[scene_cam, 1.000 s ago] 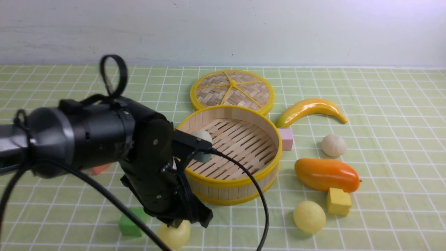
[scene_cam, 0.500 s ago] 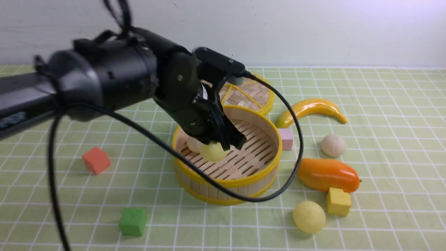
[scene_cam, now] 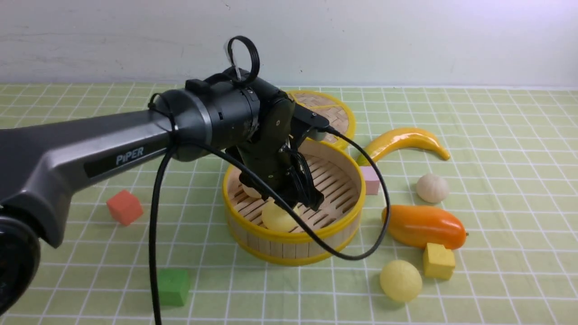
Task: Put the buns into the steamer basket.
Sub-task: Use the right arm to grab a steamed stuffed bun
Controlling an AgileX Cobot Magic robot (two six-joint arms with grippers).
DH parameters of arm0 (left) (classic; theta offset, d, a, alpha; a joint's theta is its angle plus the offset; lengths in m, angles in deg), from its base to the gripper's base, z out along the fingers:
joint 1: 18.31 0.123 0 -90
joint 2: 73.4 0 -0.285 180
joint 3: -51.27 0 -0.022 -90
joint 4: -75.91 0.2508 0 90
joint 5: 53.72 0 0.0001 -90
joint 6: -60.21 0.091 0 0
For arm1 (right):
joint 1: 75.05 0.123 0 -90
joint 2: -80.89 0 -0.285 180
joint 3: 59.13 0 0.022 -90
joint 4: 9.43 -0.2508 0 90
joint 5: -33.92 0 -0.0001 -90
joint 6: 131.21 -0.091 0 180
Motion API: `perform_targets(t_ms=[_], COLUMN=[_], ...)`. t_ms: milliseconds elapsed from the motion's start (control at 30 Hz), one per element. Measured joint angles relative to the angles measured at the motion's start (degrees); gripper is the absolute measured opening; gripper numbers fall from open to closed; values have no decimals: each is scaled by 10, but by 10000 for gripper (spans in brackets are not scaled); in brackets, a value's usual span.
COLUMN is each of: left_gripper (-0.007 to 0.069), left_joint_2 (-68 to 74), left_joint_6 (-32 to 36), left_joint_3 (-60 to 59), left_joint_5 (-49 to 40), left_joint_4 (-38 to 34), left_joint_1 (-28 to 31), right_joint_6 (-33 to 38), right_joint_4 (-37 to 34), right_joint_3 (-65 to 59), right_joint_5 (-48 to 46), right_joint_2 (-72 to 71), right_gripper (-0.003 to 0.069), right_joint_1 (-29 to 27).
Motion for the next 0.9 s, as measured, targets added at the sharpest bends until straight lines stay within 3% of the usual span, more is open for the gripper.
perform_targets(t_ms=[100,200,233,267,333,400,500,767,900], left_gripper=[514,505,437,426,287,91,-13,-13,-13], left_joint_2=[-42,-86,-145,-145,-231,-312,-408,-612,-680], left_joint_6=[-15,-19,-17,-17,-12,-2,6,8,9], left_joint_3=[0,-4,-23,-26,-80,-147,-249,-516,-599], left_joint_5=[-22,-35,-24,-24,21,67,119,262,283], left_joint_4=[-15,-38,-65,-68,-100,-122,-138,-210,-242], left_joint_1=[0,0,0,0,0,0,-1,-1,-1], right_joint_6=[0,0,0,0,0,0,0,-11,-70], right_joint_4=[0,0,0,0,0,0,0,-6,-89], right_joint_3=[0,0,0,0,0,0,0,-1,-6], right_joint_5=[0,0,0,0,0,0,0,14,51], right_joint_2=[0,0,0,0,0,0,0,0,0], right_gripper=[239,239,239,239,239,239,239,239,239], right_joint_1=[0,0,0,0,0,0,0,0,0])
